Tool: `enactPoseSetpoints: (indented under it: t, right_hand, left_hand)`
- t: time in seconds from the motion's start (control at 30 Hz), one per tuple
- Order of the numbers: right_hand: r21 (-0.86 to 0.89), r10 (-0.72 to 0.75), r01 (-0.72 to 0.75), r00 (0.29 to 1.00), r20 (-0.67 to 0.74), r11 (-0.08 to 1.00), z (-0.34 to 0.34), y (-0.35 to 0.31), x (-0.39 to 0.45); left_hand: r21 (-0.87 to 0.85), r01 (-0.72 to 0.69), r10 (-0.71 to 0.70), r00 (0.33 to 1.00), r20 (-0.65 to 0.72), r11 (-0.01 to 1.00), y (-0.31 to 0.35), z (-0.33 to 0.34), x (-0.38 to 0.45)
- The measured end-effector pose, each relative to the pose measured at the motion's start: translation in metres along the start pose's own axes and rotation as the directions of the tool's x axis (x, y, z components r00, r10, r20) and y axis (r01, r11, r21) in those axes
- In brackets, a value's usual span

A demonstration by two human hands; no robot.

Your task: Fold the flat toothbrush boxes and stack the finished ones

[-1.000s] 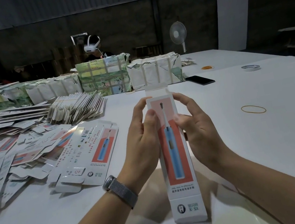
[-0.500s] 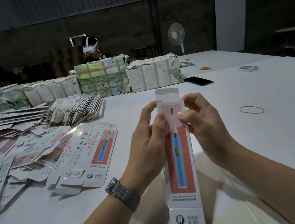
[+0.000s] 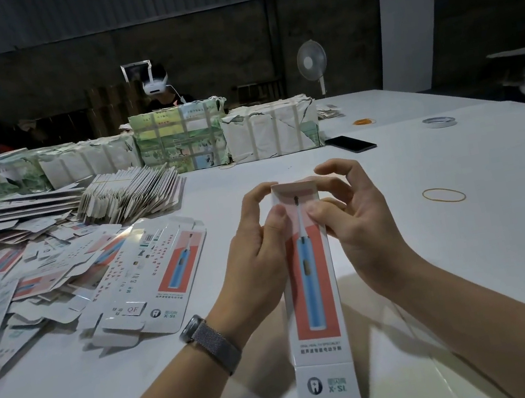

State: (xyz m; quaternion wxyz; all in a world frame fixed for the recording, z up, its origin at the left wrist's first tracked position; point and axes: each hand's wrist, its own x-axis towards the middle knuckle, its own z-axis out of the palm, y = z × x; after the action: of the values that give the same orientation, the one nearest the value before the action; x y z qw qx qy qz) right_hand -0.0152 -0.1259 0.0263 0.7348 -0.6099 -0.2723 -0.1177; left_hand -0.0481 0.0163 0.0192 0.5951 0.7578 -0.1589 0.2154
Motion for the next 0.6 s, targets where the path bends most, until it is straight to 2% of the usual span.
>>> enactPoseSetpoints:
  t: [0.27, 0.6]
  right_hand:
    - [-0.058, 0.046, -0.045, 0.999, 0.016, 0.997, 0.001, -0.003, -0.002]
    - [-0.140, 0.025, -0.047, 0.988, -0.151, 0.989, 0.004, 0.001, 0.000]
  left_hand:
    - [0.030, 0.003, -0.003, 1.000, 0.010, 1.000, -0.004, 0.002, 0.000]
    - [0.075, -0.013, 0.009, 0.998, 0.059, 0.997, -0.003, 0.010, -0.005]
